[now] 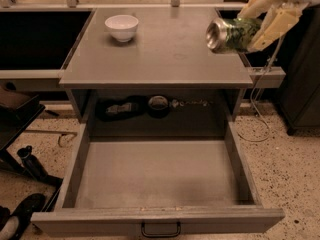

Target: Place green can into top drawer

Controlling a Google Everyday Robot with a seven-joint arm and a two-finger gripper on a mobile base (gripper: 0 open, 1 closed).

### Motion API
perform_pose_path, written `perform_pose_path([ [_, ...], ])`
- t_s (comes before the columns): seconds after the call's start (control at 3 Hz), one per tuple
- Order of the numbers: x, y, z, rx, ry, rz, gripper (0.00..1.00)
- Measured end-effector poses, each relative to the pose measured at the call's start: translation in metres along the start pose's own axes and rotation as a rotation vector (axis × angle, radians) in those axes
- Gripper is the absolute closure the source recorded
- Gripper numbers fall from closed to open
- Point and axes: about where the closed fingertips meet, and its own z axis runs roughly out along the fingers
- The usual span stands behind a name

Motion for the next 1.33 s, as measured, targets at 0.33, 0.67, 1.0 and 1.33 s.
perform_pose_path([
  [0.33, -0.011, 0.045, -0.010, -0.011, -0.065, -0.016, 1.00],
  [0.67, -0.030, 0.088, 0.001, -0.018, -0.126, -0.087, 1.00],
  [1.0, -0.034, 0.130, 0.052, -0.111, -0.194, -0.102, 1.00],
  [1.33, -0.035, 0.129, 0.051, -0.108, -0.193, -0.103, 1.00],
])
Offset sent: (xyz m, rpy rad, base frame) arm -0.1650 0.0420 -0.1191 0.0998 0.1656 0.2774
